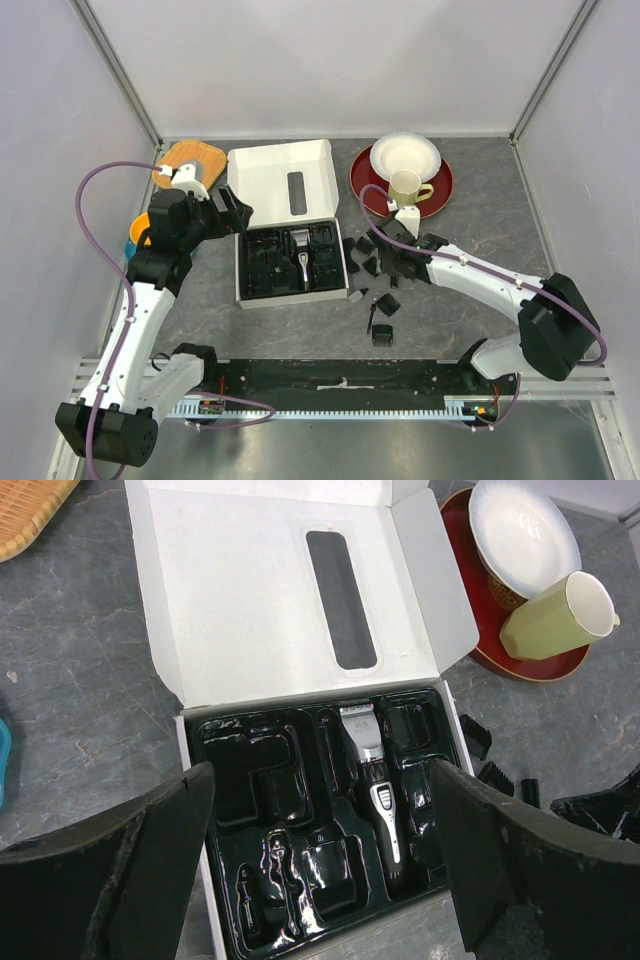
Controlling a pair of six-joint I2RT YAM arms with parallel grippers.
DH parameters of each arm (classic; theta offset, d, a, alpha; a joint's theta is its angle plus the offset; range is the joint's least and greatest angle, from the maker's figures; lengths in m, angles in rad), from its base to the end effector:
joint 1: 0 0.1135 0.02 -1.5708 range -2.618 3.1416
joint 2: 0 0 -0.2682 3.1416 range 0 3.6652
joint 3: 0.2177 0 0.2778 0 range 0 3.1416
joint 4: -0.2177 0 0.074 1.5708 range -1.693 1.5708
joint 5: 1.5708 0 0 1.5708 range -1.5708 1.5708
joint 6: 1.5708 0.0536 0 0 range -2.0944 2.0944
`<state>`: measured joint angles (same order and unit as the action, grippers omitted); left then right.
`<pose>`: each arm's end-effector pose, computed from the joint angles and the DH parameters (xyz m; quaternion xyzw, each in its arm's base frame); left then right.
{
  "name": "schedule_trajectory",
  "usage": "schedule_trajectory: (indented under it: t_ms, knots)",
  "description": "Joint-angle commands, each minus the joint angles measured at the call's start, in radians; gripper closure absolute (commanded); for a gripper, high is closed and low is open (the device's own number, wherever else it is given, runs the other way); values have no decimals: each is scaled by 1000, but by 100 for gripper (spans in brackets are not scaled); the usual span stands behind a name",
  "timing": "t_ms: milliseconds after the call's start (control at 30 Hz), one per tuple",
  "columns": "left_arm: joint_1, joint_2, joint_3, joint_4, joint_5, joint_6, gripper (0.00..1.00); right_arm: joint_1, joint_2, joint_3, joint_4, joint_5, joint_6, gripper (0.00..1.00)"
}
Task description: Sort the hair-cutting tools
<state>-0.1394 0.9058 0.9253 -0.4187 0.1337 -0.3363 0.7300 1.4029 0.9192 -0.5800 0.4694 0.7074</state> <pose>0.2383 -0.0407 0.3404 -0.0450 0.8310 -0.1841 0.5230 0.2415 0.1836 0.1984 0.0477 0.9421 -0.0088 0.3318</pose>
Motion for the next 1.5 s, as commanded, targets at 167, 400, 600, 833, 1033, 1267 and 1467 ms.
schedule_trajectory:
  t_ms: [167, 400, 600, 833, 1033, 1267, 1467]
  knots:
    - [1, -8, 23, 0, 6, -12, 6, -27, 108, -49, 74, -44, 6, 50]
    - [1, 1, 21, 0, 6, -15, 6, -41, 172, -39, 89, -51, 3, 55]
    - [1, -1, 21, 0, 14, -18, 6, -66, 205, -26, 97, -72, -26, 55]
    - [1, -19, 21, 6, 15, -18, 6, -78, 216, -31, 121, -84, -42, 76]
    - [1, -18, 9, 15, -19, -17, 6, -73, 156, 4, 117, -147, -40, 89]
    - [1, 15, 21, -9, -29, -18, 6, 5, 65, 153, 137, -204, -40, 87]
    - [1, 10, 23, -9, -20, -21, 6, 86, 186, 340, 218, -206, -65, 87]
